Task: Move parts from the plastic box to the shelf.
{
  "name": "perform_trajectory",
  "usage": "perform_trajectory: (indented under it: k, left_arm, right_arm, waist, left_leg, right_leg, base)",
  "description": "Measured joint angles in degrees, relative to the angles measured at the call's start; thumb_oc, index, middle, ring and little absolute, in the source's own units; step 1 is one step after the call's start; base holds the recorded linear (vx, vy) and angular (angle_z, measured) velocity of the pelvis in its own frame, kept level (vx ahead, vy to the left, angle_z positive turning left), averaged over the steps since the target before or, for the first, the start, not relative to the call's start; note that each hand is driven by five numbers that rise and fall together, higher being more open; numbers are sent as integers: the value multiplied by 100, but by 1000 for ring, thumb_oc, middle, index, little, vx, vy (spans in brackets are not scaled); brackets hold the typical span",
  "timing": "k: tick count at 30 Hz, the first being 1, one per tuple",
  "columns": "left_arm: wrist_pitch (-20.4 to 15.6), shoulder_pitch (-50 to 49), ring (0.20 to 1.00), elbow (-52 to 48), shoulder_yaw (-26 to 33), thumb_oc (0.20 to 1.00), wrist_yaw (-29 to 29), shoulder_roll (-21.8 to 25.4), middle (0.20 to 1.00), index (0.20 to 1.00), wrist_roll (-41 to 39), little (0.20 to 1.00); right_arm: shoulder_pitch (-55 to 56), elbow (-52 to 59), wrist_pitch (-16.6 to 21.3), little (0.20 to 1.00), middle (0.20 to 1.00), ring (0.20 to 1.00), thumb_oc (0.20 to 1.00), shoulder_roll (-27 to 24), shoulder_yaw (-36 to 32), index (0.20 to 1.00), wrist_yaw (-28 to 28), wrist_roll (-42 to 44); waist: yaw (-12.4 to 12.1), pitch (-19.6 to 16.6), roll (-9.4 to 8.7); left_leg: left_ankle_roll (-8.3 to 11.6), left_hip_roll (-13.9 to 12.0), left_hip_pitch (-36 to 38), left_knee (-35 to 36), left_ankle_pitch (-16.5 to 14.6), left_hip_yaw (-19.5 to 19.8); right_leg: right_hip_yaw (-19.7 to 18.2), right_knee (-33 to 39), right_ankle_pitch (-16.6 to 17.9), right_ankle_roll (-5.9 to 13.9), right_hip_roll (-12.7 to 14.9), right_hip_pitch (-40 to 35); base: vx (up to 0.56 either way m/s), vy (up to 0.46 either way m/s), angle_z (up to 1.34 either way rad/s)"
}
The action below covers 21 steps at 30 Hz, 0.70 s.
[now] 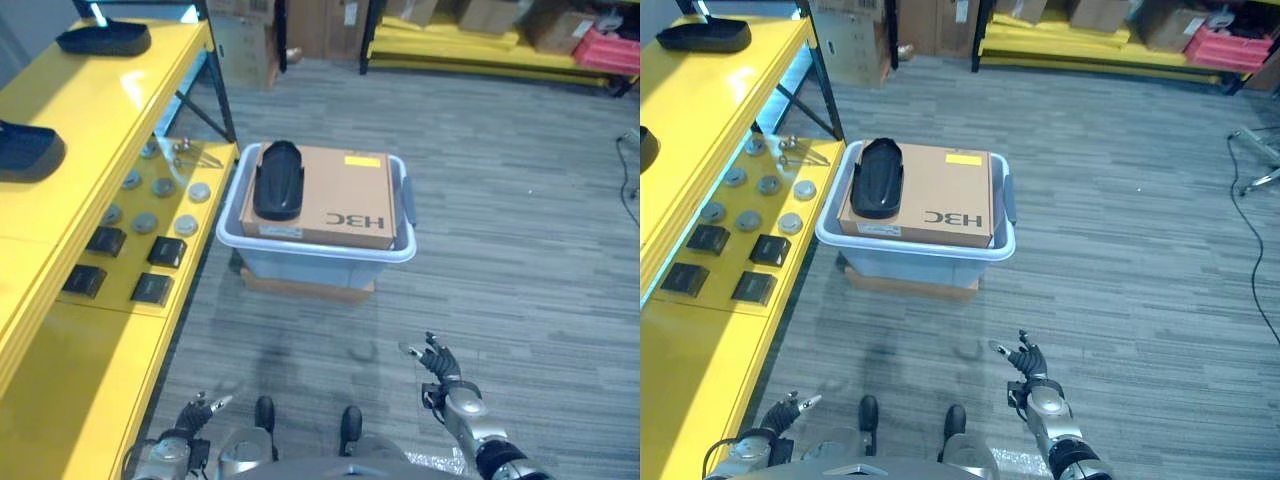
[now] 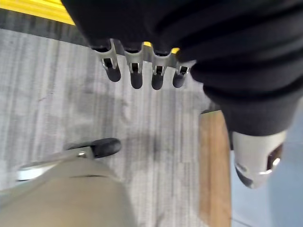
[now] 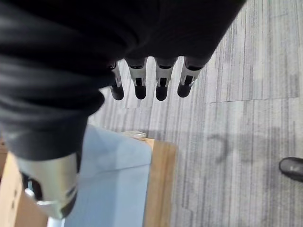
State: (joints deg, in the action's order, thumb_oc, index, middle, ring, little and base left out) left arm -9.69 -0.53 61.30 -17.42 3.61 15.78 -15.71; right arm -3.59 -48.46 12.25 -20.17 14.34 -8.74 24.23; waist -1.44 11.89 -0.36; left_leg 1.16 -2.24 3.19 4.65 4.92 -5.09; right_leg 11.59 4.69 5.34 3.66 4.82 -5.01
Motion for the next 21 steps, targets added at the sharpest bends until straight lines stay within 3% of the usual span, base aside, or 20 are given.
perform_trajectory:
  k: [2, 4, 5, 6, 7, 9, 11, 13, 14, 18, 19, 20, 21]
  left_arm:
    - [-12, 159, 1000, 1, -14, 1000, 8, -1, 1000, 1000, -27, 1000]
    - [-46, 372, 1000, 0, -80, 1000, 33, -1, 1000, 1000, -43, 1000]
    - [-46, 451, 1000, 8, -91, 1000, 89, 23, 1000, 1000, -42, 1000]
    - [-21, 610, 1000, 25, -120, 1000, 147, -22, 1000, 1000, -49, 1000]
    - [-27, 768, 1000, 25, -252, 1000, 192, -66, 1000, 1000, -49, 1000]
    - [-29, 775, 1000, -8, -356, 1000, 238, -105, 1000, 1000, -47, 1000]
    - [-4, 758, 1000, -163, -352, 1000, 323, -89, 1000, 1000, -45, 1000]
    - [97, 718, 1000, -168, -340, 1000, 377, -51, 1000, 1000, -46, 1000]
    - [140, 718, 1000, -147, -323, 1000, 395, -42, 1000, 1000, -49, 1000]
    - [248, 603, 1000, -138, -185, 1000, 520, -11, 1000, 1000, -128, 1000]
    - [263, 536, 1000, -143, -142, 1000, 568, -4, 1000, 1000, -181, 1000]
    - [288, 425, 1000, -81, -78, 1000, 583, -2, 1000, 1000, -227, 1000]
    - [305, 326, 1000, 60, -61, 1000, 596, -16, 1000, 1000, -226, 1000]
  right_arm:
    - [79, -252, 211, 1000, 1000, 1000, 1000, 114, -91, 1000, 1, 403]
    - [177, -460, 395, 1000, 1000, 1000, 1000, 265, -290, 1000, -2, 1027]
    - [256, -457, 485, 1000, 1000, 1000, 1000, 388, -302, 1000, 0, 1173]
    - [260, -446, 597, 1000, 1000, 1000, 1000, 401, -329, 1000, -5, 1271]
    - [118, -401, 695, 1000, 1000, 1000, 1000, 325, -314, 1000, 13, 1302]
    - [186, -389, 724, 1000, 1000, 1000, 1000, 418, -152, 1000, 62, 1259]
    - [226, -164, 728, 1000, 1000, 1000, 1000, 511, -77, 1000, 84, 924]
    - [244, 337, 763, 1000, 1000, 1000, 1000, 522, 28, 1000, 101, 678]
    - [240, 479, 759, 1000, 1000, 1000, 1000, 515, 48, 1000, 101, 616]
    - [189, 619, 667, 1000, 1000, 1000, 1000, 482, 79, 1000, 99, 432]
    - [176, 618, 619, 1000, 1000, 1000, 1000, 462, 79, 1000, 101, 407]
    - [117, 648, 553, 1000, 1000, 1000, 1000, 359, 98, 1000, 108, 328]
    - [15, 689, 499, 1000, 1000, 1000, 1000, 232, 107, 1000, 107, 285]
  waist:
    - [18, -121, -57]
    - [29, -169, -122]
    - [61, -234, -235]
    - [109, -148, -263]
    - [154, 58, -106]
    - [278, 61, 48]
    - [258, 77, 31]
    - [299, 135, -48]
    - [306, 190, -19]
    - [426, 235, -61]
    - [429, 213, -28]
    - [440, 115, -148]
    - [445, 69, -95]
  left_leg:
    - [-112, 100, 68, -2, -72, 1]
    - [-164, 169, 206, 12, -106, 11]
    - [-254, 353, 238, -116, -168, -110]
    - [-656, 425, 53, -647, -452, -219]
    - [-471, 306, -182, -1223, -781, -231]
    - [-543, 292, -137, -1190, -842, -238]
    - [-544, 292, -95, -928, -838, -281]
    - [-492, 299, -112, -736, -804, -288]
    - [-483, 301, -115, -750, -799, -285]
    - [-413, 297, 7, -737, -742, -246]
    - [-406, 283, 12, -725, -745, -239]
    - [-339, 265, 84, -682, -712, -212]
    - [-201, 148, 102, -679, -635, -196]
  right_leg:
    - [-27, -186, -95, 45, 76, 26]
    - [-114, -862, -487, 144, 244, 182]
    - [-142, -1168, -580, 246, 390, 332]
    - [-228, -1833, -666, 376, 526, 604]
    - [-358, -3106, -599, 412, 611, 1211]
    - [-389, -3884, -548, 423, 699, 1759]
    - [-274, -3291, -632, 491, 677, 1900]
    - [-174, -1756, -600, 488, 622, 1637]
    - [-222, -1427, -512, 565, 625, 1585]
    - [-411, -1311, -370, 539, 687, 1251]
    - [-422, -1498, -418, 468, 681, 1159]
    - [-411, -1608, -587, 290, 575, 933]
    - [-422, -1330, -521, 123, 393, 688]
  base:
    - [65, 157, 0]
    - [108, 177, -4]
    - [120, 148, -11]
    - [170, 59, -24]
    - [159, -12, -23]
    - [163, -122, -12]
    - [272, -286, -4]
    - [357, -328, 4]
    - [372, -344, 0]
    - [222, -238, 14]
    - [270, -289, 28]
    - [300, -377, 14]
    - [313, -386, 15]
